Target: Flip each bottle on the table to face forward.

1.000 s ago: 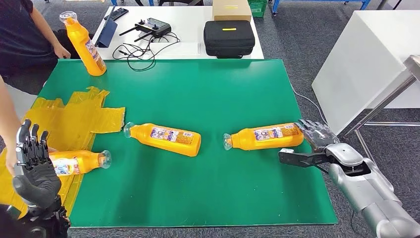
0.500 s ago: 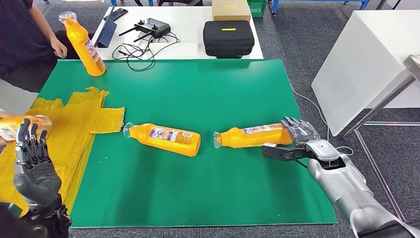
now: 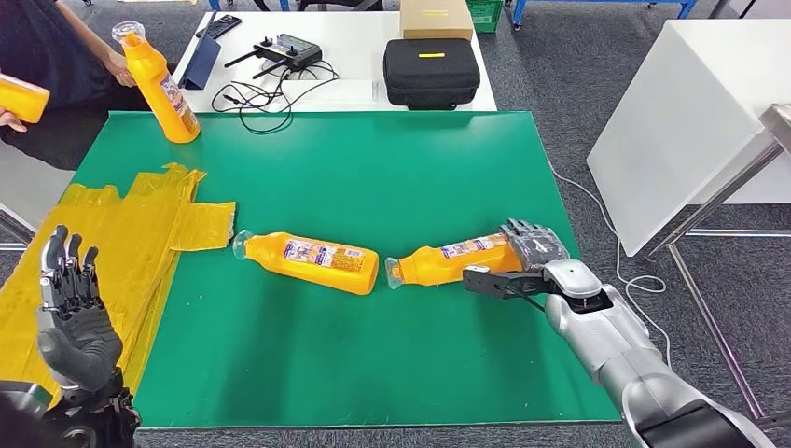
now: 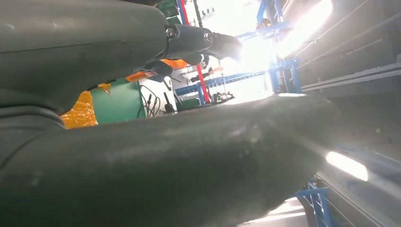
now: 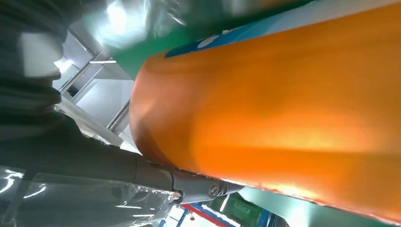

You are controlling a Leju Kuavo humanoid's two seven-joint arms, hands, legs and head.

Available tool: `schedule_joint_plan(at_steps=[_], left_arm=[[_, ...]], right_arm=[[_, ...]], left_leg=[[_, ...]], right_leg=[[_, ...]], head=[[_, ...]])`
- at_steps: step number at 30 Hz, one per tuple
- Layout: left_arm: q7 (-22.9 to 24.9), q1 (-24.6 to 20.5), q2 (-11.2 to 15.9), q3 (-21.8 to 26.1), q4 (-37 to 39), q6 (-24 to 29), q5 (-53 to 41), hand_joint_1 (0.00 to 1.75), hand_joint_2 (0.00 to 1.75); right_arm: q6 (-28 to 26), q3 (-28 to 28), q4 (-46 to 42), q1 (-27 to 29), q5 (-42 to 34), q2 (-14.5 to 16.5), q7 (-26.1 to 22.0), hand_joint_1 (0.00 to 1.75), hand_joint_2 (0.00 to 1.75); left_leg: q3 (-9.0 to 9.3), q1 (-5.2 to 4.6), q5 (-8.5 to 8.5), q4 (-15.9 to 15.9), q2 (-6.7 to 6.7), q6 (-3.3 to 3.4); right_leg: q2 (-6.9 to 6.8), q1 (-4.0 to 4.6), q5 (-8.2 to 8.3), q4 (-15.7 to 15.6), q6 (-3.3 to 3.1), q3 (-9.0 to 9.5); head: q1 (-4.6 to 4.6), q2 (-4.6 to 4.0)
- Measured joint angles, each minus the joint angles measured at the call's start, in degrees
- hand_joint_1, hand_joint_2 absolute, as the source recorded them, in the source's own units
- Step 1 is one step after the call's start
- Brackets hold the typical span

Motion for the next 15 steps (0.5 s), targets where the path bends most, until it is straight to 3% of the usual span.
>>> schedule_joint_plan(at_steps=[4,8,15], left_arm=[[0.0,-0.66,-0.08,-0.46,0.61,-0.04,-0.22,0.0,0.0],[0.0,-1.8,-0.09,-0.83,1.55,-0.34,-0.22,0.0,0.0],[0.0,-3.37,-0.09,-1.6,2.91,0.28,0.18,0.0,0.0]], right_arm=[[-0.07,-0.11,0.7,-0.03,0.19,0.89,0.57,0.07,1.75],[0.32,-0.27,1.4,0.19,0.59,1.27,0.95,1.75,1.75],[1.21,-0.68,2.46,0.15,1.32,1.77,1.37,1.75,1.75]], left_leg=[[0.05,0.0,0.0,0.0,0.02,0.0],[0.12,0.0,0.0,0.0,0.04,0.0],[0.42,0.01,-0.01,0.0,0.11,0.0]], right_leg=[[0.0,0.0,0.0,-0.01,0.0,0.01],[0.01,0.01,0.0,-0.01,0.0,0.05],[0.03,0.06,-0.01,-0.03,-0.01,0.33]], head=[[0.0,0.0],[-0.01,0.0],[0.0,0.0]])
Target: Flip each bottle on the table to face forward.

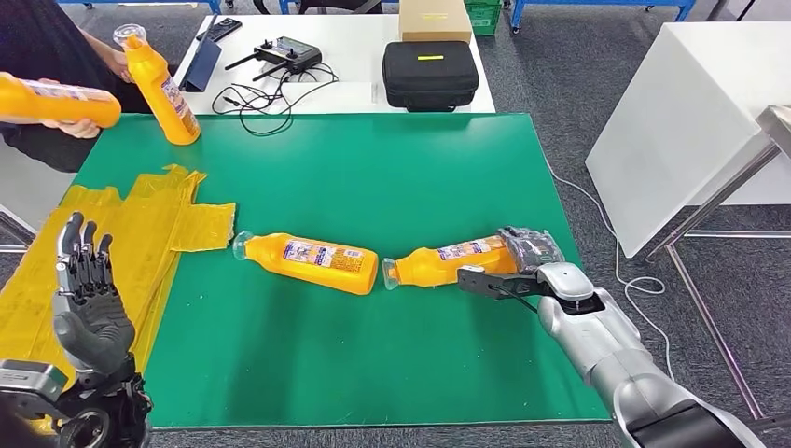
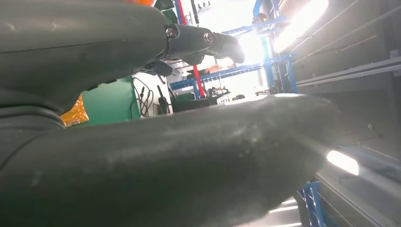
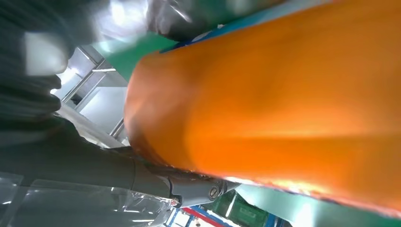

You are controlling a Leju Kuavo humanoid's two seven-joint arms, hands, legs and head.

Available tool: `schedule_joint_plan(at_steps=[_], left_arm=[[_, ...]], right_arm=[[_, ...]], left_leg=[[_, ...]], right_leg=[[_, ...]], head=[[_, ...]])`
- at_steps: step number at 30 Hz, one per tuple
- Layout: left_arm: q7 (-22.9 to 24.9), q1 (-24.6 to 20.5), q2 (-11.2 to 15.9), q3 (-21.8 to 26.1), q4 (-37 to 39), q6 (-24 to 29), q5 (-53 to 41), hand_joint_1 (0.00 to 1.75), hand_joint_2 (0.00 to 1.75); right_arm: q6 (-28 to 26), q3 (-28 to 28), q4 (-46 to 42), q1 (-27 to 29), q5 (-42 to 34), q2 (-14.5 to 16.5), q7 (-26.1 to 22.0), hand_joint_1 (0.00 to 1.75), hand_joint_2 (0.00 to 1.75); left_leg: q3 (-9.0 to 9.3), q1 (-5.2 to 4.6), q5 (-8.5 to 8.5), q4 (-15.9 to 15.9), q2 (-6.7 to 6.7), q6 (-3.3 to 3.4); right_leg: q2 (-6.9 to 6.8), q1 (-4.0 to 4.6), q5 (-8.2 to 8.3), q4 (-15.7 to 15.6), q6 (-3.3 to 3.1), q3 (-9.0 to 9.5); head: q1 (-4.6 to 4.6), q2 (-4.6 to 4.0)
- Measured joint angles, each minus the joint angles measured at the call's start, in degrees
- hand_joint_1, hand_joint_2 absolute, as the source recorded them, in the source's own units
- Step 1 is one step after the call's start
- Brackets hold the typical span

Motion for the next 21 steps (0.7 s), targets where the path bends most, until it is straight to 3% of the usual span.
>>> schedule_joint_plan(at_steps=[15,21], left_arm=[[0.0,-0.31,0.26,-0.35,0.26,0.06,1.06,0.0,0.0],[0.02,-0.45,0.55,-0.61,2.7,-1.41,1.68,0.0,0.0]], right_arm=[[1.81,-0.24,0.87,-0.24,1.43,0.4,0.16,1.75,1.75],[-2.24,-2.08,0.85,1.06,-2.51,-0.03,-1.48,1.75,1.75]], left_leg=[[0.45,0.0,-0.03,0.0,0.01,0.0],[0.48,-0.01,-0.03,-0.01,-0.03,0.01]], right_leg=[[0.0,0.03,-0.01,-0.03,0.0,0.43],[-0.01,0.02,-0.01,-0.03,0.0,0.51]], head=[[0.0,-0.01],[0.0,0.0]])
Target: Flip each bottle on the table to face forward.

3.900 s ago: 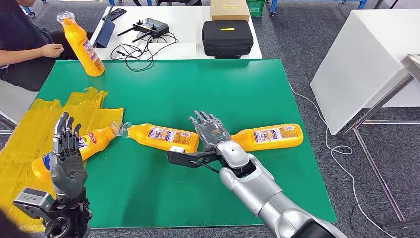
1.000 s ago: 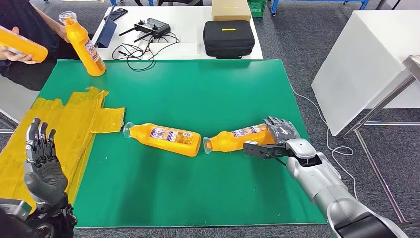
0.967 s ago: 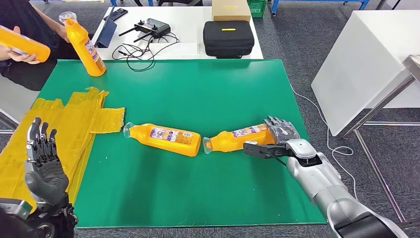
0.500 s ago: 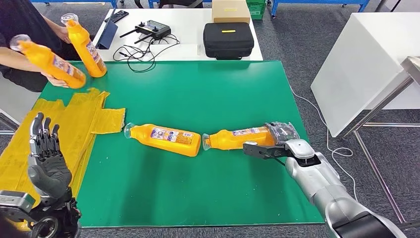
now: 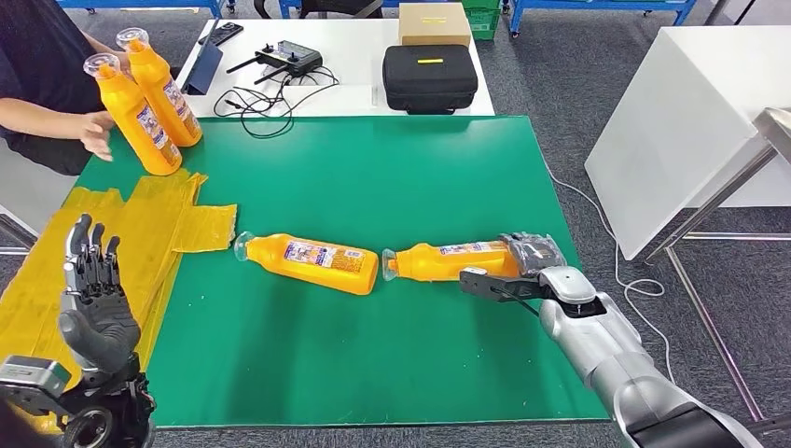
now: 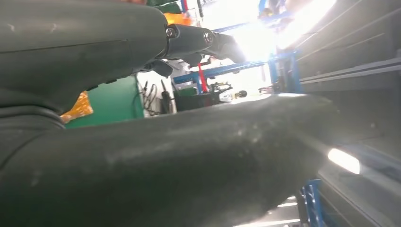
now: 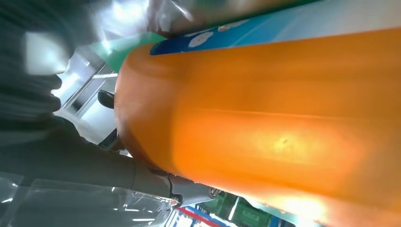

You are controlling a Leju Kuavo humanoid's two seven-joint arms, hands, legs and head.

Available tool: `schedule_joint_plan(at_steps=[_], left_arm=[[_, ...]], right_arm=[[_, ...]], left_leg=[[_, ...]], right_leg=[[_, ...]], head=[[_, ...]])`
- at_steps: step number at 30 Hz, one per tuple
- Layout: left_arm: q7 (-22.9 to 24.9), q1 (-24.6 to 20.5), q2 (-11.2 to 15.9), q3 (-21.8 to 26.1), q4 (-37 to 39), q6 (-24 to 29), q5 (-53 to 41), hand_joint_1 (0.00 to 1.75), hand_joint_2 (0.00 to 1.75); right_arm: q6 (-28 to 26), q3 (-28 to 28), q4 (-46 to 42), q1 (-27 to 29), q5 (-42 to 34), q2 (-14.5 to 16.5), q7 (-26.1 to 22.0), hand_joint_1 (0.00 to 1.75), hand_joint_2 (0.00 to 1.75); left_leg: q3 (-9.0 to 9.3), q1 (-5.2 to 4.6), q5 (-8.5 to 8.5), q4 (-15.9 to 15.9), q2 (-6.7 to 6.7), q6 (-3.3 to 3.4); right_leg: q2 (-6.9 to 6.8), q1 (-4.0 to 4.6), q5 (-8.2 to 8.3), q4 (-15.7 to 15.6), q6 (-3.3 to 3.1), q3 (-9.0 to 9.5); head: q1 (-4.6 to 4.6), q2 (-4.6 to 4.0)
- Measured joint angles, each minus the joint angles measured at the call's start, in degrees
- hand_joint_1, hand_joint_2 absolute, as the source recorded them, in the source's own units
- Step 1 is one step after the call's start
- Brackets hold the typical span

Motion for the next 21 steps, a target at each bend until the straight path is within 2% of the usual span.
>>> schedule_joint_plan(at_steps=[5,11,15,21], left_arm=[[0.07,-0.22,0.04,1.89,5.78,-4.34,2.44,0.0,0.0],[0.07,-0.29,-0.14,5.64,8.94,-7.63,1.83,0.0,0.0],[1.14,-0.37,-0.63,7.85,9.9,-9.6,1.52,0.0,1.75],[4.3,-1.14,-1.87,9.31,10.82,-15.69,4.85,0.0,1.75]], right_arm=[[-4.55,-4.34,-1.38,2.16,-6.41,-1.42,-4.46,1.75,1.75],[-7.29,-8.35,-7.77,6.98,-9.62,-3.62,-4.22,1.75,1.75],[-9.27,-11.19,-14.75,11.15,-10.6,-4.67,-1.92,1.75,1.75],[-10.27,-14.25,-20.9,13.8,-10.76,-2.75,-1.36,1.75,1.75]], left_leg=[[-0.16,-0.01,0.01,0.0,-0.02,0.0],[-0.57,0.01,0.02,0.01,-0.12,0.01],[-0.83,0.02,0.02,0.01,-0.11,0.01],[-0.93,0.03,0.02,0.0,-0.09,0.0]], right_leg=[[-0.01,-0.03,0.01,0.01,0.01,-0.1],[-0.04,-0.03,0.01,0.03,0.01,-0.51],[-0.04,-0.03,0.01,0.04,0.01,-0.75],[-0.03,-0.03,0.01,0.04,0.0,-0.86]], head=[[-0.01,0.0],[-0.01,0.0],[0.0,0.0],[-0.01,0.0]])
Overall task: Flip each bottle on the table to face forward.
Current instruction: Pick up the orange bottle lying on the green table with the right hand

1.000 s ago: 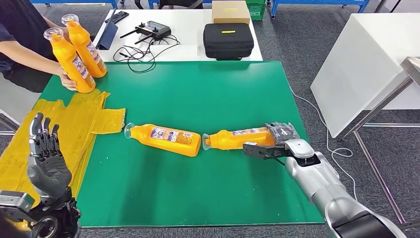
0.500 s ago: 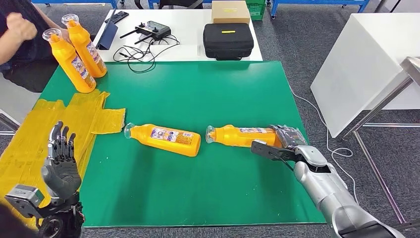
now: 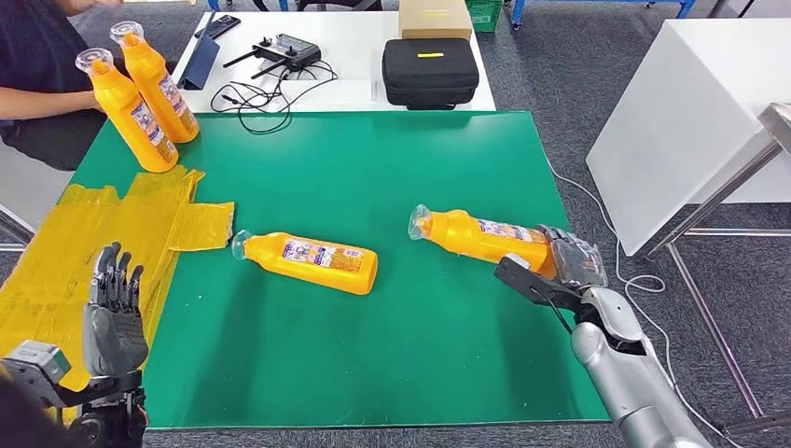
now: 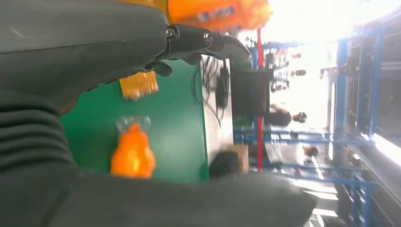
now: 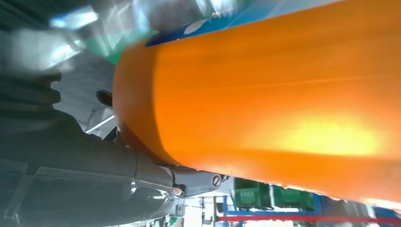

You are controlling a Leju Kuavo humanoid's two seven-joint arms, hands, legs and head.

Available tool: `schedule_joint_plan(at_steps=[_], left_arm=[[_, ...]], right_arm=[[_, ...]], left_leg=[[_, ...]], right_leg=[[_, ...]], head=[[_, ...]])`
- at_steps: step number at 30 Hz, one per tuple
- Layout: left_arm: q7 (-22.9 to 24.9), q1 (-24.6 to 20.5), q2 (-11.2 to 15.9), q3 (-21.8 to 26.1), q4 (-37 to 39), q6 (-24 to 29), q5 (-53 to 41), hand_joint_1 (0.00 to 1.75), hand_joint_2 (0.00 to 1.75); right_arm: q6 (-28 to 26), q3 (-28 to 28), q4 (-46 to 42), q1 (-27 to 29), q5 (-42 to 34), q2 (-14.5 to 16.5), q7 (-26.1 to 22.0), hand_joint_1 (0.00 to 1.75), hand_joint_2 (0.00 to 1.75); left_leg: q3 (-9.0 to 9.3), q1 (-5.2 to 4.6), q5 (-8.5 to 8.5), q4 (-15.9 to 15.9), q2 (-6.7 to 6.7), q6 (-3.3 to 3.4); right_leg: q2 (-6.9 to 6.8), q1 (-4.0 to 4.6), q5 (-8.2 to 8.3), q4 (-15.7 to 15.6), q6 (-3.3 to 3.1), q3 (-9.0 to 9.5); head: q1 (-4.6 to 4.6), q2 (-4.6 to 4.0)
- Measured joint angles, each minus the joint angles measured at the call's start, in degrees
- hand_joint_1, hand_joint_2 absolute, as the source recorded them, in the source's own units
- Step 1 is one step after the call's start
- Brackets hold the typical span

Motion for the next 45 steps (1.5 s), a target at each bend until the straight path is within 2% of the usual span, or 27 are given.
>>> schedule_joint_plan(at_steps=[7,13,17,21,26,32,36,45], left_arm=[[2.98,-1.42,-2.02,-0.19,0.83,-6.54,4.87,0.0,1.75],[4.11,-2.99,-3.04,-1.66,2.65,-7.88,7.69,0.0,1.75],[4.48,-5.69,-3.67,-3.55,4.99,-7.84,10.24,0.0,1.75],[4.72,-7.86,-4.02,-5.09,6.52,-7.35,11.68,0.0,1.75],[5.2,-9.01,-4.11,-6.09,7.54,-6.86,12.66,0.0,1.75],[6.31,-11.94,-4.93,-8.16,9.45,-5.59,13.92,0.0,1.75],[6.68,-12.91,-5.48,-9.66,10.36,-5.28,14.26,0.0,1.75],[7.44,-12.95,-5.75,-12.08,10.45,-4.74,15.32,0.0,1.75]], right_arm=[[-1.14,-1.01,-0.43,-1.73,-2.45,5.92,-3.49,1.75,1.75],[-0.97,-1.14,0.68,-4.79,-4.76,11.73,-5.47,1.75,1.75],[-0.31,-0.8,2.07,-7.34,-6.24,17.51,-6.19,1.75,1.75],[-0.14,0.29,3.56,-9.06,-6.87,22.76,-5.85,1.75,1.75],[0.13,1.26,5.38,-10.45,-7.15,26.31,-4.87,1.75,1.75],[1.9,4.1,9.37,-13.25,-8.76,32.04,-0.72,1.75,1.75],[2.36,8.13,11.14,-14.09,-13.25,34.14,1.61,1.75,1.75],[2.32,19.04,12.81,-14.61,-21.55,35.39,4.88,1.75,1.75]], left_leg=[[0.03,0.03,0.03,0.0,0.06,-0.03],[0.01,0.04,0.05,0.0,0.05,-0.04],[0.04,0.05,0.05,0.0,0.18,-0.04],[0.05,0.06,0.06,0.0,0.15,-0.05],[0.02,0.05,0.06,0.0,0.16,-0.05],[0.03,0.04,0.06,0.0,0.16,-0.05],[0.03,0.05,0.06,0.0,0.16,-0.05],[0.02,0.04,0.06,0.0,0.16,-0.05]], right_leg=[[0.02,0.01,0.01,0.02,-0.01,0.0],[0.03,0.04,0.01,0.04,-0.01,-0.01],[0.08,0.05,0.01,0.05,-0.01,-0.02],[0.09,0.06,0.01,0.07,-0.01,-0.03],[0.09,0.06,0.01,0.08,-0.01,-0.03],[0.08,0.06,0.01,0.07,-0.01,-0.03],[0.08,0.06,0.01,0.08,-0.01,-0.03],[0.08,0.06,0.01,0.07,-0.01,-0.04]], head=[[0.0,0.0],[0.01,0.0],[0.01,0.0],[0.01,0.0],[0.02,0.0],[0.02,0.0],[0.02,0.0],[0.03,0.0]])
